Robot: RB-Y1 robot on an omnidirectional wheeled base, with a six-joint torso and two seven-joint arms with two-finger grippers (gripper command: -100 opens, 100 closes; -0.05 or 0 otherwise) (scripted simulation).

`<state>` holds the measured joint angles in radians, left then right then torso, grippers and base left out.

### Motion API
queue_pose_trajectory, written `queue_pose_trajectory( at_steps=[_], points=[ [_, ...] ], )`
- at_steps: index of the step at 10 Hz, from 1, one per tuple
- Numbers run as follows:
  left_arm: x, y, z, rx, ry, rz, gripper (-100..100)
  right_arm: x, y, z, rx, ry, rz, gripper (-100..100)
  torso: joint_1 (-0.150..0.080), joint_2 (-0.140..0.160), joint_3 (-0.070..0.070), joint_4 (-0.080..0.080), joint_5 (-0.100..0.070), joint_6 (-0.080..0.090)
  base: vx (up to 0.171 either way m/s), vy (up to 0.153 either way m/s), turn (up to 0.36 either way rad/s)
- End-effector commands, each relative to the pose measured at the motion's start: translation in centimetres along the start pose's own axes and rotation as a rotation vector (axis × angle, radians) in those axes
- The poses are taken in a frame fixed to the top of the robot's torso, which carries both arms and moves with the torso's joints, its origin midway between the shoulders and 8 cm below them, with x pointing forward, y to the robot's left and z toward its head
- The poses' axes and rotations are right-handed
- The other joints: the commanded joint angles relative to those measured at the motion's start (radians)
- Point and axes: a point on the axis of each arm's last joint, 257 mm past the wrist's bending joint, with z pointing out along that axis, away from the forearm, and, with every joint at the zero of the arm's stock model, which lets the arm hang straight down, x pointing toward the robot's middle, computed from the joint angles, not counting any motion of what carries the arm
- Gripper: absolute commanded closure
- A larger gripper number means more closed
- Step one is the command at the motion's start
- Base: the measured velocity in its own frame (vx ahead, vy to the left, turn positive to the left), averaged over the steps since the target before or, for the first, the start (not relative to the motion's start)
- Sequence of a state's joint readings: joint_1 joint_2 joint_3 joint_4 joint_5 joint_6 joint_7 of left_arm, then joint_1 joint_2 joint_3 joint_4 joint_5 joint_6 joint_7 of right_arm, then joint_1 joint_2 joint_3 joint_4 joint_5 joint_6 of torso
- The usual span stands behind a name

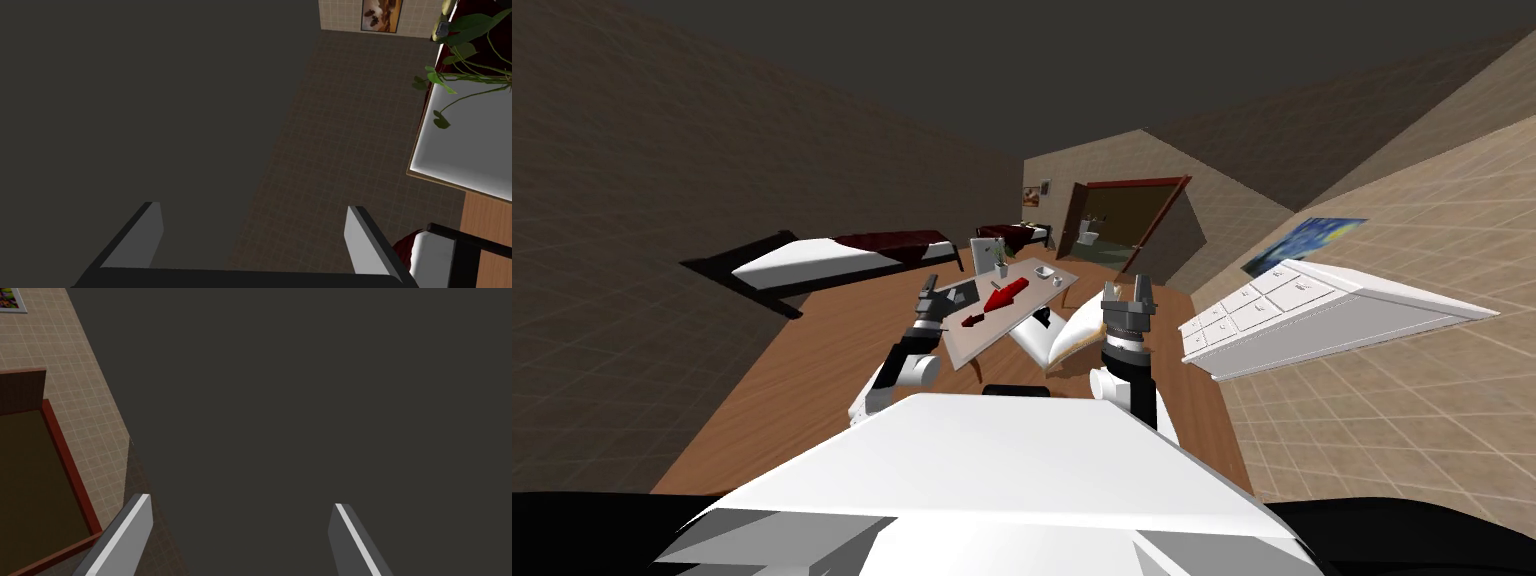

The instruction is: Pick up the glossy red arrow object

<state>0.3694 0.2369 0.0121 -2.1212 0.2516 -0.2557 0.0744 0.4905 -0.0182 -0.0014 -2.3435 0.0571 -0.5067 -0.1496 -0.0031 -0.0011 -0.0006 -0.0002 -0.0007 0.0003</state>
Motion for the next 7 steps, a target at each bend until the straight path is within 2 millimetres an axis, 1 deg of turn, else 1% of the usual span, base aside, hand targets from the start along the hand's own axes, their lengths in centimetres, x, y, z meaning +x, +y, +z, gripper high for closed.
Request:
queue_pose_trajectory(
  at_steps=[1, 2, 3, 4, 5, 6, 7],
  points=[
    [-0.7, 2.9, 0.2, -0.08, -0.003, -0.06, -100, 0.0, 0.0, 0.0, 0.0, 0.0, 0.0, 0, 0.0, 0.0, 0.0, 0.0, 0.0, 0.0, 0.031, -0.079, -0.29],
    [-1.4, 4.6, 0.4, -0.129, -0.007, -0.085, -100, 0.0, 0.0, 0.0, 0.0, 0.0, 0.0, 0, -0.002, -0.001, 0.0, 0.0, 0.0, 0.0, 0.039, -0.113, -0.323],
    [-1.6, 5.1, 0.3, -0.144, -0.012, -0.098, -100, 0.0, 0.0, 0.0, 0.0, 0.0, 0.0, 0, -0.004, -0.001, 0.0, 0.0, -0.001, 0.0, 0.044, -0.085, -0.076],
    [-1.7, 5.5, 0.2, -0.15, -0.015, -0.098, -100, 0.0, 0.0, 0.0, 0.0, 0.0, 0.0, 0, -0.002, -0.001, -0.001, 0.0, -0.001, -0.001, 0.027, -0.027, 0.038],
    [-2.7, 7.5, 0.2, -0.21, -0.028, -0.135, -100, 0.0, 0.0, 0.0, 0.0, 0.0, 0.0, 0, 0.001, 0.0, 0.0, 0.0, 0.0, -0.001, 0.032, -0.033, -0.203],
    [-3.5, 8.8, 0.4, -0.251, -0.038, -0.164, -100, 0.0, 0.0, 0.0, 0.0, 0.0, 0.0, 0, 0.001, 0.0, 0.0, 0.0, 0.0, 0.0, 0.05, -0.05, -0.303],
    [-4.0, 10.1, -0.1, -0.282, -0.052, -0.17, -100, 0.0, 0.0, 0.0, 0.0, 0.0, 0.0, 0, 0.001, -0.001, -0.001, 0.0, 0.0, 0.0, 0.043, -0.043, -0.106]
  ],
)
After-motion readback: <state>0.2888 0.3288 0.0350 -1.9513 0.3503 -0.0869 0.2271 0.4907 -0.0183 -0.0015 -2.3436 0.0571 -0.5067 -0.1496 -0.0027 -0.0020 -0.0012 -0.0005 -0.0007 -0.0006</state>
